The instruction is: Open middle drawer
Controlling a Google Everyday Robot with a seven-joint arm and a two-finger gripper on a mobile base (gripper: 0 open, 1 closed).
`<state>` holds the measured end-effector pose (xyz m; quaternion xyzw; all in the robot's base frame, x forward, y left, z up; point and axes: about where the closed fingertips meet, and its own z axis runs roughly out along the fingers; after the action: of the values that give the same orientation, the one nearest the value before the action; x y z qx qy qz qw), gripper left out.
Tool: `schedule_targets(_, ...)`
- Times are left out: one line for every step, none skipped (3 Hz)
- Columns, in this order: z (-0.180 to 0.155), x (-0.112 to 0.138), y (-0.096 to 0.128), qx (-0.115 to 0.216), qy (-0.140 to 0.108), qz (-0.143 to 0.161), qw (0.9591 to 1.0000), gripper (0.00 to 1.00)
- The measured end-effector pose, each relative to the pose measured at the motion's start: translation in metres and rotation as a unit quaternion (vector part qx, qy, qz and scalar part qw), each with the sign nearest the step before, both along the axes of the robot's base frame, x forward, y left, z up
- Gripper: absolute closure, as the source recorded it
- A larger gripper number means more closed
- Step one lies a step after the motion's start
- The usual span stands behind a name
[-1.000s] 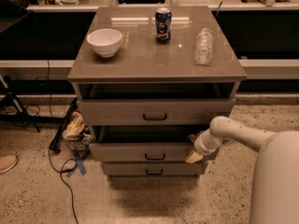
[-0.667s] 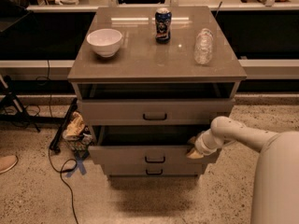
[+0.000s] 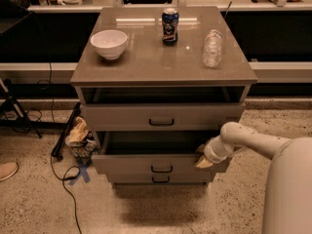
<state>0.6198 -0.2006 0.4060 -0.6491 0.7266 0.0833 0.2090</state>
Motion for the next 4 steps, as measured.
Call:
schedule_targets(0.002,-0.015,-0.004,0.003,-0.001,-0.014,0.9999,1.0)
schedule_targets(0.002,-0.015,-0.004,0.003,-0.001,-0.014,0.9999,1.0)
schedule_targets(0.003,-0.035,-0.007,0.006,0.0,-0.034,0.9994,1.0)
schedule_targets(0.003,-0.035,-0.007,0.006,0.0,-0.034,0.9994,1.0)
